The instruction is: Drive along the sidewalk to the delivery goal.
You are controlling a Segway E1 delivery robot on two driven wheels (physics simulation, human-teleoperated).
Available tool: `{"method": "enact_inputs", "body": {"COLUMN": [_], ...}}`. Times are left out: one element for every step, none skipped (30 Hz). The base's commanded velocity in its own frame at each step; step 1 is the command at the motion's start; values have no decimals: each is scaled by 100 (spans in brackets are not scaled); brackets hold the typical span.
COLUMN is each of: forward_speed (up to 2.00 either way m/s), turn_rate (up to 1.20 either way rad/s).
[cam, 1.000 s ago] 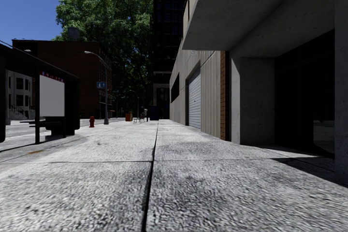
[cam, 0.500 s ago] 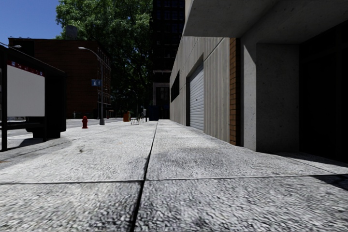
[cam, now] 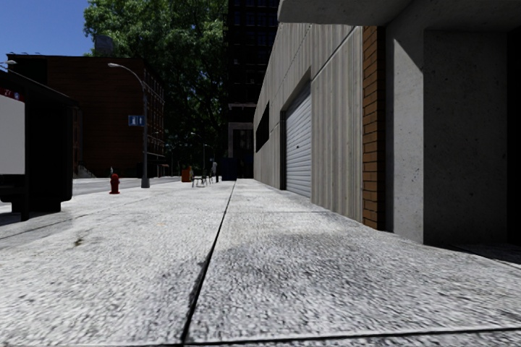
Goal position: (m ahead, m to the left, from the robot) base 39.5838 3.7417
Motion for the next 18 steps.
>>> {"method": "enact_inputs", "body": {"forward_speed": [200,200,200,200,200,200,200,200,200,200,200,200,200,200,200,200,200,200], "turn_rate": [0,0,0,0,0,0,0,0,0,0,0,0,0,0,0,0,0,0]}}
